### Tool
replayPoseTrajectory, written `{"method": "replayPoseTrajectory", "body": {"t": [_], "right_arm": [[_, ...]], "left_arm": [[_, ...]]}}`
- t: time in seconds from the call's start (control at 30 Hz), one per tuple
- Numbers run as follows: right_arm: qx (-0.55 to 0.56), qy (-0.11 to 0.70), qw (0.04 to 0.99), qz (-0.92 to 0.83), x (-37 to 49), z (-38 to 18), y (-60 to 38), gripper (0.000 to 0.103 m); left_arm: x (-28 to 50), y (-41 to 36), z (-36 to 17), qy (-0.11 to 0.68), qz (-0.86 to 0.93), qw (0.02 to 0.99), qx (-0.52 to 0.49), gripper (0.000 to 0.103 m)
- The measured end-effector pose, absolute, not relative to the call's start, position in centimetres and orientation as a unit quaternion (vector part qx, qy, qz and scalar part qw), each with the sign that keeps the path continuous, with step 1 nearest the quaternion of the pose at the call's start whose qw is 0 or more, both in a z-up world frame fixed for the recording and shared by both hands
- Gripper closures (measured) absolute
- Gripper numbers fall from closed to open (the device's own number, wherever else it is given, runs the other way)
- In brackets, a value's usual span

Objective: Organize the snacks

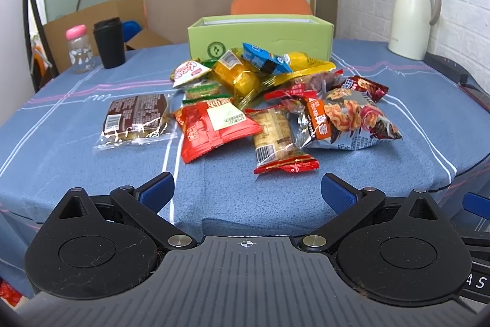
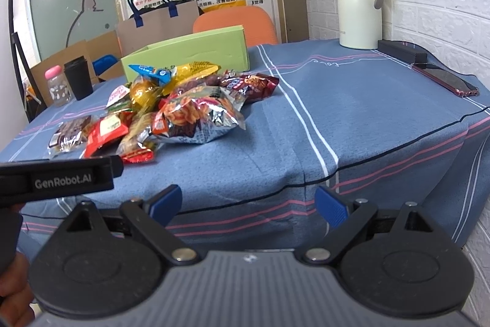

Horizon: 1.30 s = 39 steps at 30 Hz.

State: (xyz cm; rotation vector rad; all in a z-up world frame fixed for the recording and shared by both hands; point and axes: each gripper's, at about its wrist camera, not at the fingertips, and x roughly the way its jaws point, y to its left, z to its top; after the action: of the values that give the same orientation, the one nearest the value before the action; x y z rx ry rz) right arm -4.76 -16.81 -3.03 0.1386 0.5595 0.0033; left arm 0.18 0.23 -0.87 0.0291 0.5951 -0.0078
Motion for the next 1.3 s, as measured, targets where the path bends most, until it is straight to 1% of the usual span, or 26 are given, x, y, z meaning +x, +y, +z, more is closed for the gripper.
{"method": "replayPoseTrajectory", "body": {"t": [0.2,0.33,0.4,0.57,0.67,0.8,0.97,1.07,1.17,1.3], "right_arm": [[0.069,0.275,0.959,0.007,-4.7,-3.0,-16.8,0.010],[0.077,0.250,0.965,0.019,-4.6,-2.8,-17.0,0.010],[0.070,0.242,0.967,0.027,-4.0,-3.0,-16.7,0.010],[0.049,0.255,0.963,0.073,-1.1,-3.1,-15.6,0.010],[0.045,0.254,0.961,0.100,0.0,-2.6,-15.6,0.010],[0.070,0.260,0.955,0.126,1.0,-1.8,-16.7,0.010],[0.092,0.287,0.944,0.135,2.4,-1.6,-17.5,0.010],[0.094,0.292,0.935,0.181,2.9,-0.3,-16.5,0.010],[0.094,0.283,0.921,0.249,3.6,1.3,-15.0,0.010],[0.037,0.246,0.945,0.211,5.1,3.2,-14.4,0.010]], "left_arm": [[0.7,0.2,-0.9,0.296,-0.001,0.955,0.019,0.011],[2.6,0.6,-1.3,0.299,0.006,0.954,0.020,0.011],[3.9,1.0,-1.7,0.313,0.012,0.949,0.021,0.011],[6.0,2.8,-1.3,0.341,0.001,0.940,-0.002,0.012],[6.5,4.2,-0.2,0.341,-0.009,0.940,-0.016,0.012],[6.8,6.1,0.8,0.351,-0.044,0.934,-0.047,0.012],[7.4,7.6,0.0,0.386,-0.067,0.917,-0.078,0.012],[8.3,8.1,-0.5,0.394,-0.044,0.915,-0.074,0.013],[9.6,9.1,0.1,0.399,-0.030,0.912,-0.093,0.019],[10.7,9.1,2.6,0.369,-0.072,0.919,-0.117,0.017]]}}
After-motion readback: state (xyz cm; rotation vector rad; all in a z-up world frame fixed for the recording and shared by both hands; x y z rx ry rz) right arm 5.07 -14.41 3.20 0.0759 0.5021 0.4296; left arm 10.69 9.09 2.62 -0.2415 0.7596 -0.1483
